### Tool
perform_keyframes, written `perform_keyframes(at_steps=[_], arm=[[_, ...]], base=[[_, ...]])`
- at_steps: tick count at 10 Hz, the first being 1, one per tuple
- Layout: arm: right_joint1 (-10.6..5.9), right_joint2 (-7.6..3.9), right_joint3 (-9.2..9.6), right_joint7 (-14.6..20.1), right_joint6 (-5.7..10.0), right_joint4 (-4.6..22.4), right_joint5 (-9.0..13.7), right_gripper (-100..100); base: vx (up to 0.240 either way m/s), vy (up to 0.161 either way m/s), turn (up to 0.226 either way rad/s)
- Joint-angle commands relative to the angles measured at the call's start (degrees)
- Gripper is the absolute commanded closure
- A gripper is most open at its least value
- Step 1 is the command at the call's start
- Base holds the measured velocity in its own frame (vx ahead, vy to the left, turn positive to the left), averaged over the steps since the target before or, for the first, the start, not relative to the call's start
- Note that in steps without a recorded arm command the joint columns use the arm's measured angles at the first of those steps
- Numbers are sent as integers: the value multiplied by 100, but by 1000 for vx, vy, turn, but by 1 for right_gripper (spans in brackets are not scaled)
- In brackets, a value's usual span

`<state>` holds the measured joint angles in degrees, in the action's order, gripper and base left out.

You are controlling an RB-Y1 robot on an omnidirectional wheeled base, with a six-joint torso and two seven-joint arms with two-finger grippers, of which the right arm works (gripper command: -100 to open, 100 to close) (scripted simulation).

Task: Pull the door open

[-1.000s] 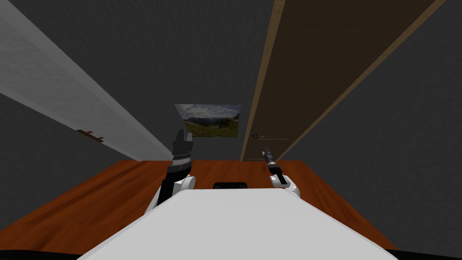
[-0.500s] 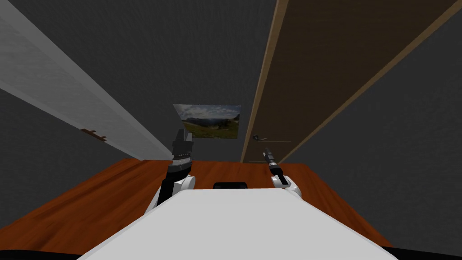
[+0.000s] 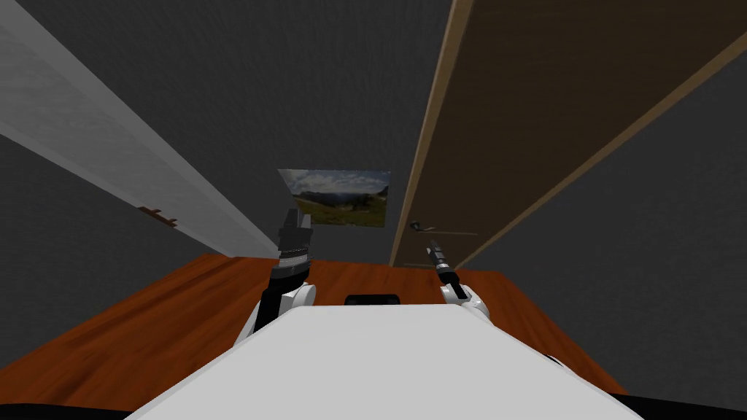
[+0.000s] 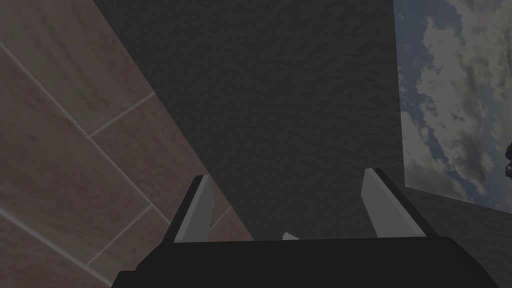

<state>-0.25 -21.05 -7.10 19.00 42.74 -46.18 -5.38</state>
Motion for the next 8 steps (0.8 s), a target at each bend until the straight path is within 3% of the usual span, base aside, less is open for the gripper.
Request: perform_keyframes(at_steps=[1, 8], arm=[[0, 0, 0, 0, 0, 0, 0, -100], [-56, -72, -210, -46, 73, 279, 138, -100]], base=[[41, -17, 15], [186, -20, 81]])
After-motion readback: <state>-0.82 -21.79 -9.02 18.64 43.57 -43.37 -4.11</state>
